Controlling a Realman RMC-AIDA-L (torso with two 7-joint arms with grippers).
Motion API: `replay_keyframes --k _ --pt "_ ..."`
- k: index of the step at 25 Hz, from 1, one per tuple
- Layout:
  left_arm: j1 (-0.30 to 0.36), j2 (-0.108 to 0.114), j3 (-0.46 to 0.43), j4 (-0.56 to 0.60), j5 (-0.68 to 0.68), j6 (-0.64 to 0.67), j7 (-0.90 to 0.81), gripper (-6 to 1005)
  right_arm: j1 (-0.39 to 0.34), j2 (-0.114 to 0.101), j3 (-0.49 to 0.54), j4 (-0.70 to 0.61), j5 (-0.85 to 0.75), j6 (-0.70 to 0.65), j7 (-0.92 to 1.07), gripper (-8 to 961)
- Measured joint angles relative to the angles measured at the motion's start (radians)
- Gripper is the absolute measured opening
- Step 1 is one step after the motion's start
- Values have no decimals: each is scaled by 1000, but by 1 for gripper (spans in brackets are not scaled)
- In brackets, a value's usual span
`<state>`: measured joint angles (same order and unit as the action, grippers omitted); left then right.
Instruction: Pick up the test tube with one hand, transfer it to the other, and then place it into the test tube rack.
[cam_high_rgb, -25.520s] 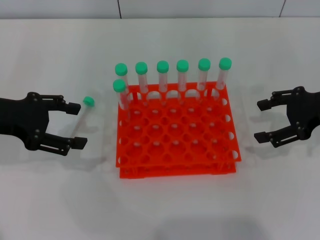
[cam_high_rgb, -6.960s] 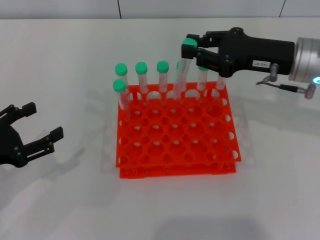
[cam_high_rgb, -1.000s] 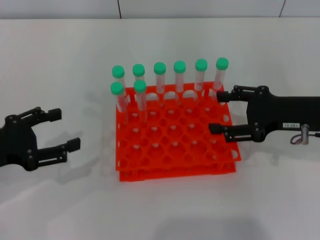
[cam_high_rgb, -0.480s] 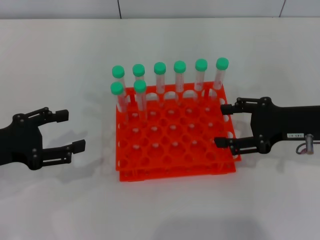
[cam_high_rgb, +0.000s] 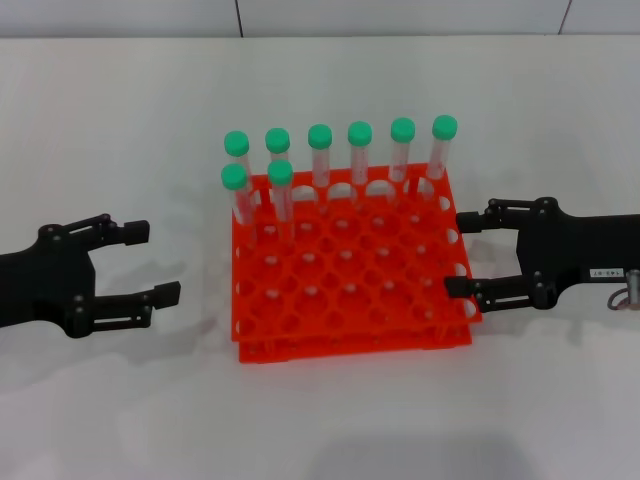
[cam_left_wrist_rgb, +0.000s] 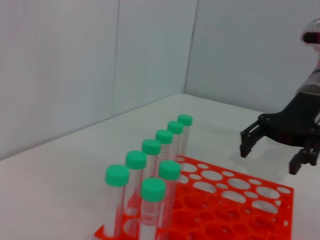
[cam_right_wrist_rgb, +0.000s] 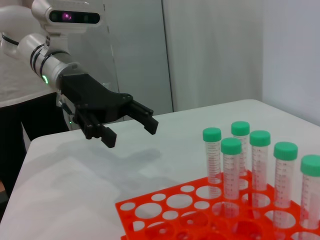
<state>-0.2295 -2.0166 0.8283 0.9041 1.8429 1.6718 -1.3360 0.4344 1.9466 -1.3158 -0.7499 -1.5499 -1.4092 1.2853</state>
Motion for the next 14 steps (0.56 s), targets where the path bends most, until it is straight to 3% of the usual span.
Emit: replay_keyframes --k 14 --pt "-33 10 0 -2 47 51 -27 865 -2 -5 3 0 -1 -2 2 807"
